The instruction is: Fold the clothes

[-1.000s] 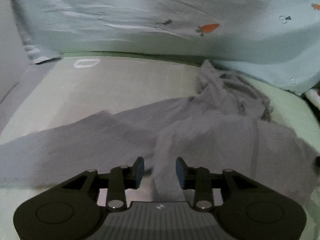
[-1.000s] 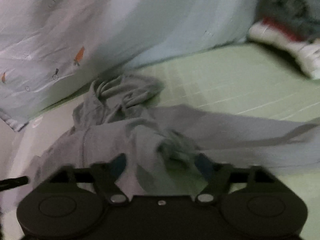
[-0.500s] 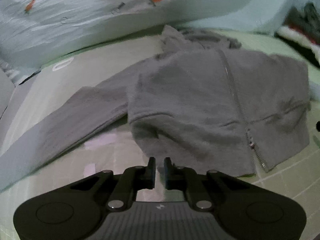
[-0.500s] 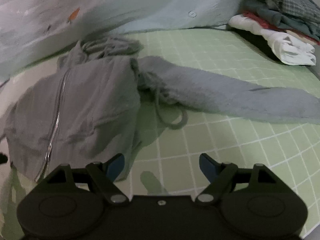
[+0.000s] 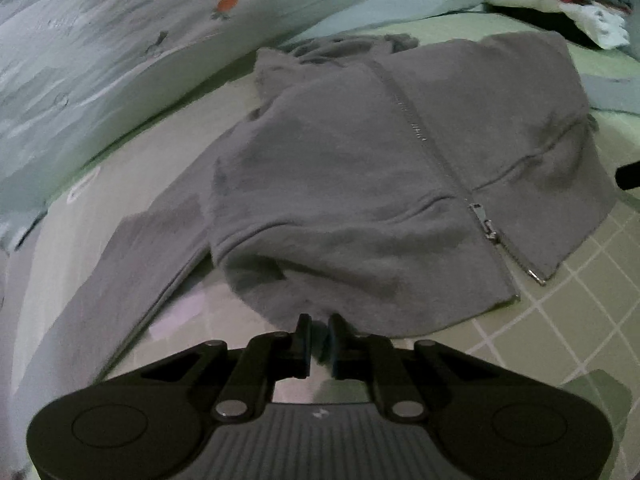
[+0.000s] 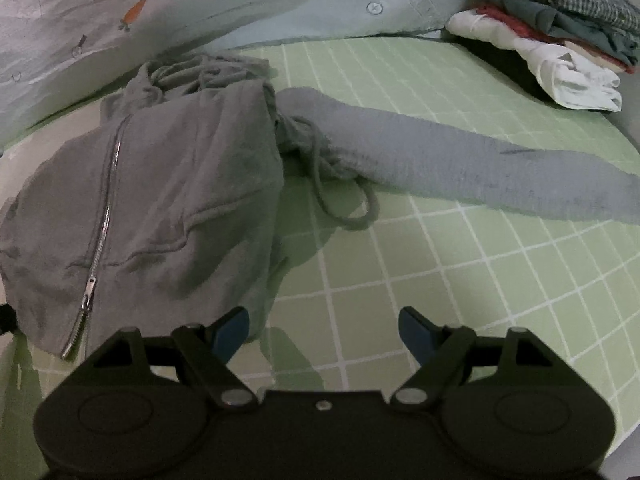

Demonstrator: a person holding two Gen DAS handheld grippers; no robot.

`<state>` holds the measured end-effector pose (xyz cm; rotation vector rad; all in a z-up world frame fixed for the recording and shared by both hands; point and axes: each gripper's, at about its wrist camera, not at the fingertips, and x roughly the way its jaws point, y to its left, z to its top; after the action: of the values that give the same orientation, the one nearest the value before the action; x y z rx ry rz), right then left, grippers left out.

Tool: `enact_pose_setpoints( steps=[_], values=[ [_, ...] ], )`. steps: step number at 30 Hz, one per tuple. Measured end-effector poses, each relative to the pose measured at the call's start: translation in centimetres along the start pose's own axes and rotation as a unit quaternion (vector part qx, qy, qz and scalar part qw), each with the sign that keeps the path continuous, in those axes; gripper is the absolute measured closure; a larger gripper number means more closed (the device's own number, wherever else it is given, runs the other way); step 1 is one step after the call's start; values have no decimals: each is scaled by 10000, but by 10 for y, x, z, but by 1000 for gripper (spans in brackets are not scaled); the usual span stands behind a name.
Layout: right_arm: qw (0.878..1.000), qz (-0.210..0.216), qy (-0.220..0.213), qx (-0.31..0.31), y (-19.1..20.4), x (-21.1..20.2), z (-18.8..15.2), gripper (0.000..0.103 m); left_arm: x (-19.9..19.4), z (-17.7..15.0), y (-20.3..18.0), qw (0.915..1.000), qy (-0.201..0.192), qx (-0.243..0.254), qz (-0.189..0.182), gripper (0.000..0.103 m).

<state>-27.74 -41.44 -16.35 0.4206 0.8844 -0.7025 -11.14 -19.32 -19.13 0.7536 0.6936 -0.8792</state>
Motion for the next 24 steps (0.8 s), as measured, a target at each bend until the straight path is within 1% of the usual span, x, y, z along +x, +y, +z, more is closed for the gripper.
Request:
enact_pose_setpoints(
  steps=[3, 6, 8, 9, 12, 15, 17, 20, 24],
  values=[
    [10000, -4, 63, -35, 3, 2, -2, 20, 0, 3, -3, 9999, -69, 54, -115, 91],
    [9999, 10, 98, -80, 4, 2, -4, 20, 1, 7, -5, 9997, -146, 50, -203, 88],
    [9999, 46, 82, -78, 5, 1, -5, 20, 1, 11, -7, 9995, -202, 15, -248, 82],
    [9999, 63, 71, -80, 5, 0, -5, 20, 2, 13, -7, 9994, -225, -17, -272, 81],
    [9999, 143, 57, -78, 7, -1, -5, 20, 7, 16, -2, 9991, -210, -246, -272, 78],
    [9993, 362, 70, 22, 7, -1, -5, 20, 9, 16, 1, 9990, -171, -359, -219, 70],
    [9991, 423, 89, 18, 10, -1, -5, 20, 8, 16, 3, 9992, -162, -346, -145, 62],
    [9990, 430, 138, 5, 12, 1, -6, 20, 5, 9, 7, 9991, -178, -379, -48, 57],
    [9988, 459, 142, 79, 9, 2, -8, 20, 4, 3, 11, 9990, -227, -378, -55, 56]
  ],
)
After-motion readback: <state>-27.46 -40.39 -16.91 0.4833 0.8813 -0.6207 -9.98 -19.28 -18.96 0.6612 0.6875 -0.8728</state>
